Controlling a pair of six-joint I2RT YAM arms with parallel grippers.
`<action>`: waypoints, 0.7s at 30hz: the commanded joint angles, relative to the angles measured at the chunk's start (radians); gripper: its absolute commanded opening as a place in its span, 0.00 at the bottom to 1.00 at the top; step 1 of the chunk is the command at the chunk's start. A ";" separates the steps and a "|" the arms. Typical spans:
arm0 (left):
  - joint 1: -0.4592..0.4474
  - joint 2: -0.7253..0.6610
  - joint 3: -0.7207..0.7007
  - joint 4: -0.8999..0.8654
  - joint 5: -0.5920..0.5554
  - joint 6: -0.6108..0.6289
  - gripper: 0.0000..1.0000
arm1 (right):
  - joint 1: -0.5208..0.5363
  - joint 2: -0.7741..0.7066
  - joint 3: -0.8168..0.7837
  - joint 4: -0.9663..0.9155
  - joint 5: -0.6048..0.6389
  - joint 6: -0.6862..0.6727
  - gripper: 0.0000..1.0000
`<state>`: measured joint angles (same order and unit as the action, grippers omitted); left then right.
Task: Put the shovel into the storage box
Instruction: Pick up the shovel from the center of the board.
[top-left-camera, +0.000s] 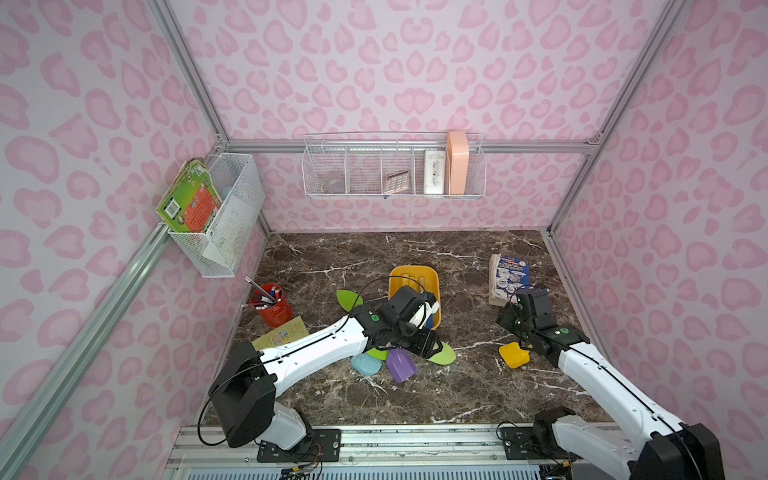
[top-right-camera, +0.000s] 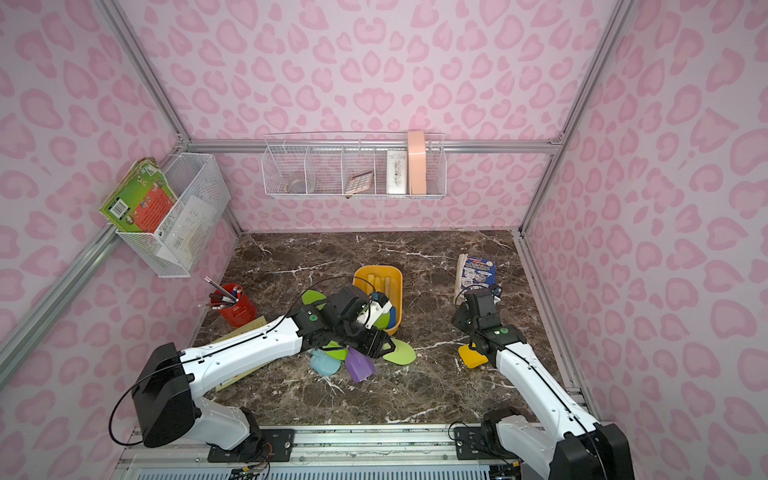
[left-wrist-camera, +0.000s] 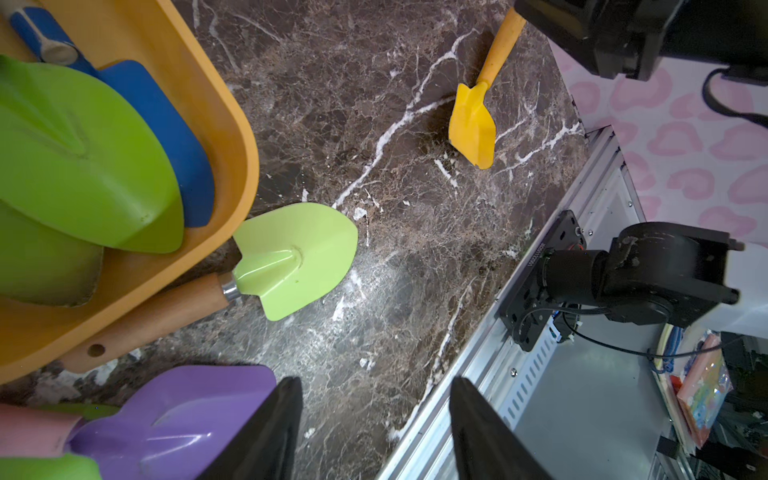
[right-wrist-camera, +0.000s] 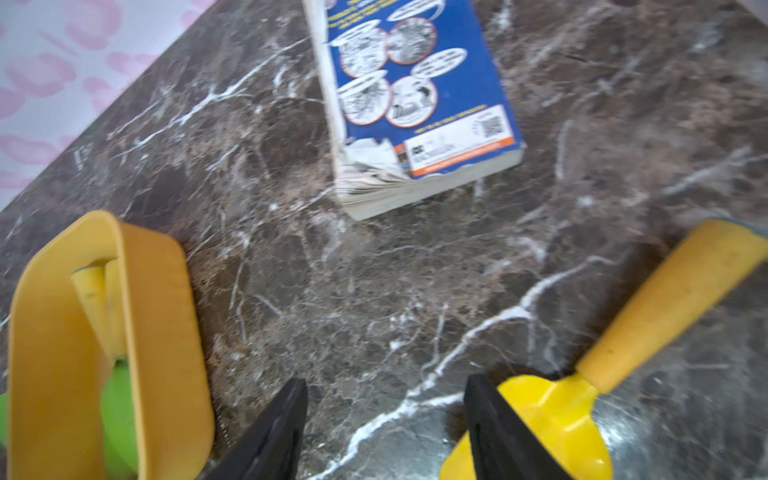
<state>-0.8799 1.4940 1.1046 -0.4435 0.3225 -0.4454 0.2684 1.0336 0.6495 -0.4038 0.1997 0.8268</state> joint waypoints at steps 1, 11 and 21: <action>0.000 0.007 0.012 -0.027 -0.025 0.013 0.61 | -0.069 -0.012 -0.010 -0.073 0.039 0.026 0.68; -0.002 0.022 0.023 -0.034 -0.057 0.001 0.60 | -0.370 0.006 -0.077 -0.120 -0.052 0.018 0.72; -0.001 0.051 0.041 -0.041 -0.075 -0.001 0.60 | -0.392 0.083 -0.125 -0.029 -0.143 0.010 0.68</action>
<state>-0.8822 1.5368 1.1366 -0.4789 0.2623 -0.4435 -0.1242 1.0992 0.5251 -0.4675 0.0906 0.8436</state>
